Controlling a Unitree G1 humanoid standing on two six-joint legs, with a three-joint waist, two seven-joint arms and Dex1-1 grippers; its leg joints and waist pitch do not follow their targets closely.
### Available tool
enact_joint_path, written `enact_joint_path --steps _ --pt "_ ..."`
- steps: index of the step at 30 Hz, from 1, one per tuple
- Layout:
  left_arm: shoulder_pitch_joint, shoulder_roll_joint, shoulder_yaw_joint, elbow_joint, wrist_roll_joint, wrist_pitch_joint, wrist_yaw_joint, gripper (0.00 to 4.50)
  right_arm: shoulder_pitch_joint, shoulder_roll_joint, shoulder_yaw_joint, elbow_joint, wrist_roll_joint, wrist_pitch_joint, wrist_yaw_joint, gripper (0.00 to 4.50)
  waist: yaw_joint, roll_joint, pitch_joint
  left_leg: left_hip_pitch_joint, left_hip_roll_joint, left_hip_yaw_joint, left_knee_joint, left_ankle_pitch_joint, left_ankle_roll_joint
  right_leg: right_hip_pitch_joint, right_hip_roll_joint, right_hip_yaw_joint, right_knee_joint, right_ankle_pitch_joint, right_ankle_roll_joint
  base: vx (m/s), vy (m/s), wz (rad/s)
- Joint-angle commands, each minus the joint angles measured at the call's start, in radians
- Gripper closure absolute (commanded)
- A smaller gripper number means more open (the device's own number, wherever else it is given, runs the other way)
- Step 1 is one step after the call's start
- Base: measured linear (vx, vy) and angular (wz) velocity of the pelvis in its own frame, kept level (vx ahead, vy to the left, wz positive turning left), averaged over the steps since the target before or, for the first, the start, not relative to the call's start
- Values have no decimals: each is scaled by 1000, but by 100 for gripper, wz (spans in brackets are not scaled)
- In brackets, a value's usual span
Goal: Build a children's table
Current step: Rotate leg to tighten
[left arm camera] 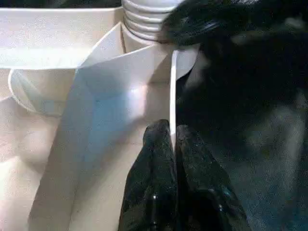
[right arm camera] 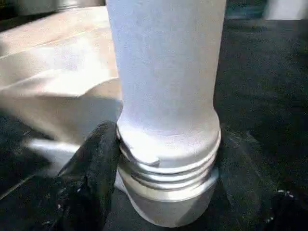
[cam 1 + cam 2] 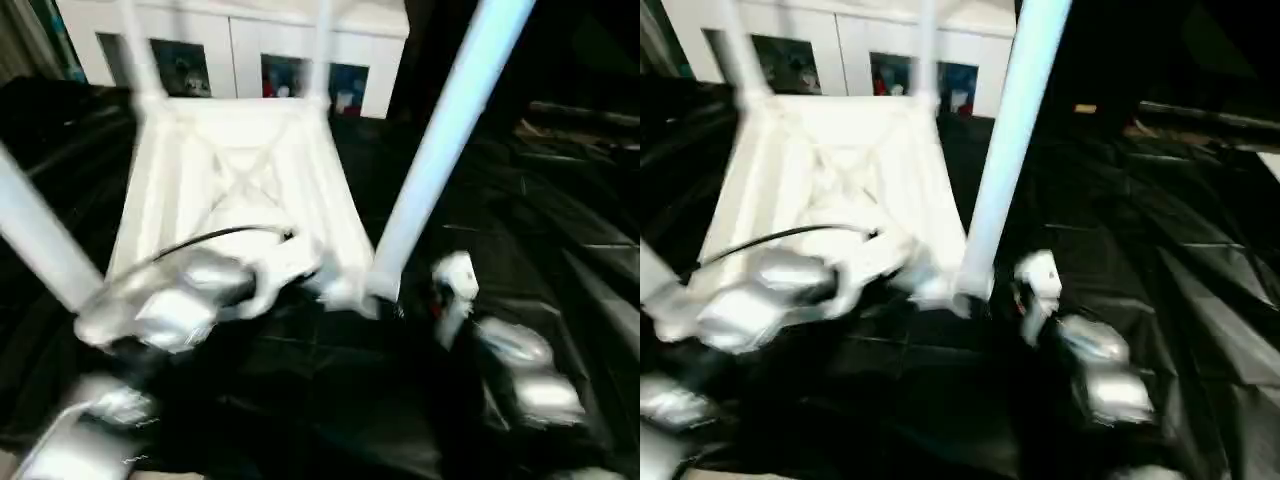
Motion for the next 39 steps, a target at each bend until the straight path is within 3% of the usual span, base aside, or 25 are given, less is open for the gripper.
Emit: enact_joint_path --steps 1,6,8,12,14,22,25,26,27,33,39 --pt "31 -43 -7 53 -2 30 67 450 7 18 -6 68 -49 24 -110 180 4 -12 -49 4 22 -18 -68 -270 20 31 -61 45 -102 -470 -110 0 0 0" --pt "9 -101 -26 111 51 34 153 450 -19 94 27 98 -75 -14 -146 180 2 -9 -51 7 22 -20 -72 -307 18 27 -55 42 -103 -457 -98 0 0 0" --pt "7 -103 -30 112 57 33 151 450 -14 102 28 79 -50 -19 -100 124 3 -9 -52 5 22 -20 -73 -311 27 27 -56 43 -101 -427 -102 0 0 0" --pt "15 -69 -46 66 49 40 86 450 5 57 35 -5 15 4 42 89 7 -11 -58 3 25 -20 -76 -305 41 34 -54 42 -97 -361 -117 0 0 0" --pt "22 -37 -52 39 41 29 33 450 12 2 50 -42 21 23 117 62 5 -15 -61 -8 25 -20 -74 -259 58 42 -50 41 -89 -292 -135 0 0 0" --pt "63 84 -43 -64 -45 -21 -196 450 32 -167 56 -131 73 51 378 62 12 -22 -65 -6 27 -12 -63 -177 89 44 -53 41 -80 -229 -177 0 0 0" --pt "80 121 -41 -104 -87 -30 -283 450 30 -190 66 -136 66 52 415 62 14 -25 -66 -1 28 -9 -62 -153 95 41 -51 42 -72 -173 -203 0 0 0" --pt "89 140 -44 -124 -100 -43 -323 450 31 -199 71 -139 67 57 434 62 14 -21 -66 0 29 -10 -63 -150 96 41 -51 41 -69 -162 -212 0 0 0" --pt "96 156 -44 -143 -114 -37 -353 450 29 -206 75 -136 66 57 447 62 14 -25 -65 0 29 -9 -63 -150 96 41 -51 41 -69 -162 -214 0 0 0" --pt "105 191 -34 -168 -122 -36 -382 450 27 -228 112 -136 60 63 517 62 17 -24 -64 4 31 -8 -64 -177 77 40 -54 42 -69 -179 -221 0 0 0" --pt "102 196 -24 -158 -121 -49 -387 450 12 -220 118 -118 47 54 531 62 20 -26 -68 1 29 -8 -60 -139 83 44 -55 42 -63 -138 -221 0 0 0"
